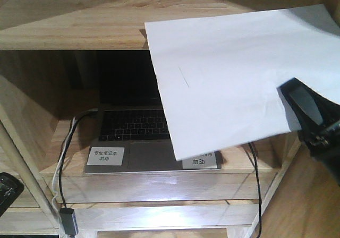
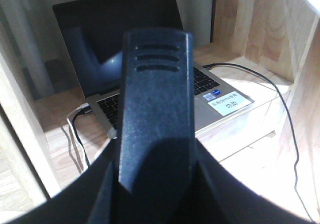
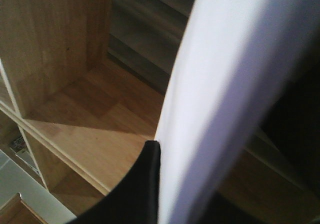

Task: Grab stapler and paper to desk for stapling
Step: 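Grasp the white paper sheet edge with the right gripper, then pull the paper sheet off the shelf with the right gripper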

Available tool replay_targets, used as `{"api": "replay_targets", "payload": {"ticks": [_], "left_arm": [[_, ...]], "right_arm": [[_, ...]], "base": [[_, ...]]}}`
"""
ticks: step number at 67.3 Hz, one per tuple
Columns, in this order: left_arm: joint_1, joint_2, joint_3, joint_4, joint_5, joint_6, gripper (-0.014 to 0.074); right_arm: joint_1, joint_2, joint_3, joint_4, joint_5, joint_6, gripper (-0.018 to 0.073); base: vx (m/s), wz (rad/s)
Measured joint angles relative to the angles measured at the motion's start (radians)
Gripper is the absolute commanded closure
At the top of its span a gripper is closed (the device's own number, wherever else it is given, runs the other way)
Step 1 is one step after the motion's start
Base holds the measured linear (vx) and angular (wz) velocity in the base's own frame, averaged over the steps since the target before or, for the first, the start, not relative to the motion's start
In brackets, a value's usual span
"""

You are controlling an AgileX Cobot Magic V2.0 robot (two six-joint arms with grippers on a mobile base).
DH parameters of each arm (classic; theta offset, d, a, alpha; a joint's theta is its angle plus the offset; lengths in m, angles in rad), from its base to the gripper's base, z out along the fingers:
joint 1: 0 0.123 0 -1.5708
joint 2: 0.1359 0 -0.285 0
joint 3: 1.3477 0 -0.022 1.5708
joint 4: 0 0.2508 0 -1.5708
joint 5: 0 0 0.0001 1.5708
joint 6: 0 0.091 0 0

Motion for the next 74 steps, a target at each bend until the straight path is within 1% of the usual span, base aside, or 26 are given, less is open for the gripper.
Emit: {"api": "replay_targets", "payload": {"ticks": [16,26,41,74], "left_arm": [[0.000,0.000,0.000,0.000,0.000,0.000,0.0603],[0.000,0.000,0.000,0.000,0.000,0.000,0.0603],[0.000,0.000,0.000,0.000,0.000,0.000,0.0603],[0.000,0.000,0.000,0.000,0.000,0.000,0.0603]], "right_arm": [[0.000,-0.186,0.112,-0.017,0.024,0.004,0.0568],[0.000,-0.284,0.178,-0.053,0.037,0.046,0.0568],[0.000,-0.389,0.242,-0.054,0.063,0.069,0.0566],[0.000,-0.419,0.245,-0.052,0.093,0.082,0.0566]], "base": [[0.00,0.00],[0.00,0.00],[0.00,0.00],[0.00,0.00]]}}
